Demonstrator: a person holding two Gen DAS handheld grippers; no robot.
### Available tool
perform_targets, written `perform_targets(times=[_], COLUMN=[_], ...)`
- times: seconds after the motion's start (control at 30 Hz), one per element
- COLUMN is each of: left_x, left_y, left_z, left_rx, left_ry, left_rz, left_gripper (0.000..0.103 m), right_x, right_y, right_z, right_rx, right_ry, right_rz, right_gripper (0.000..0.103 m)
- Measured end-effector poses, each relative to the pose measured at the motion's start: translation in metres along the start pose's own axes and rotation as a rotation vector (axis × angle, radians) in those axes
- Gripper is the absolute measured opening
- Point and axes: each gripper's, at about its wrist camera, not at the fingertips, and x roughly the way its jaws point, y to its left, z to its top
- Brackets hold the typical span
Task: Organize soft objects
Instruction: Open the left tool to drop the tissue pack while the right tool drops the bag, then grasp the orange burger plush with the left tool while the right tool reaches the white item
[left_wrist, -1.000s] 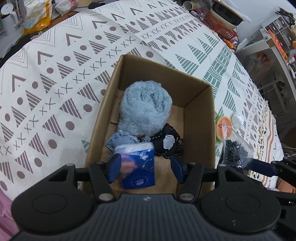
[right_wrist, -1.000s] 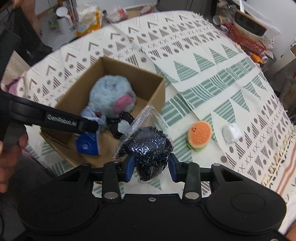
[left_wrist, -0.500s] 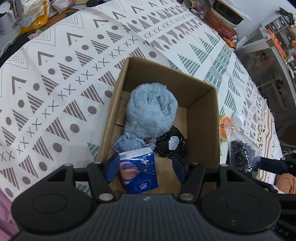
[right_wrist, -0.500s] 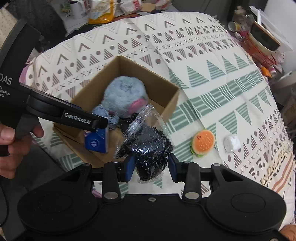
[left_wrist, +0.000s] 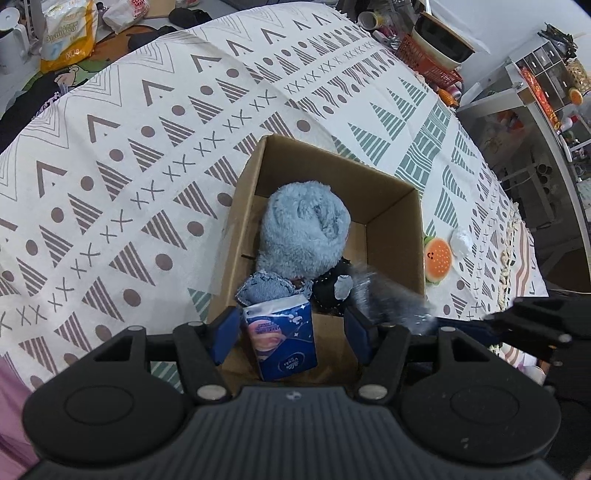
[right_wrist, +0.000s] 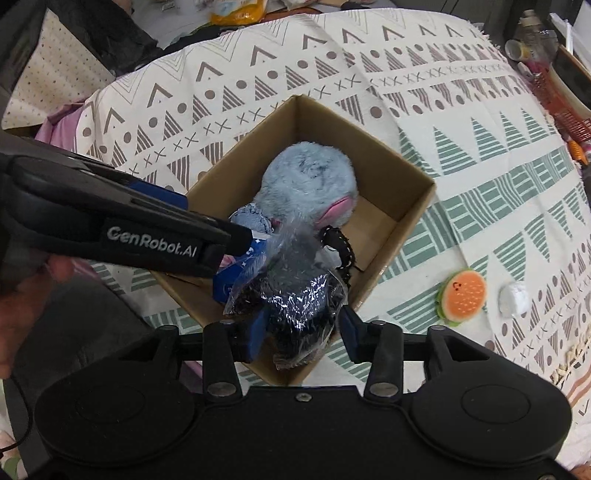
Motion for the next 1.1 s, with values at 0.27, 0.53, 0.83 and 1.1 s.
perform_targets(times=[0.27, 0.53, 0.83, 1.1], left_x=[0.001, -0.003, -0.009, -0.01], left_y=[-0.001, -0.011, -0.036, -0.062], left_z=[0.001, 0.002, 0.001, -0.001], left_rx=[0.002, 0.017, 0.055, 0.103], left_ry=[0.008, -0.002, -0.012, -0.014], left_rz=[0.006, 0.009, 0.001, -0.006], left_gripper=[0.061, 0.061, 0.062, 0.062], right_x=[-0.007, -0.02, -0.026, -0.028], right_y=[-0.004, -0.019, -0.045, -0.075], right_z=[-0.003, -0.019, -0.042, -0.069], right_rx=[0.006, 0.037, 0.101, 0.203], right_ry=[-0.008, -0.022, -0.028, -0.045], right_rz=[-0.002, -0.01, -0.033, -0.038], right_gripper=[0.055, 0.055, 0.06, 0.067])
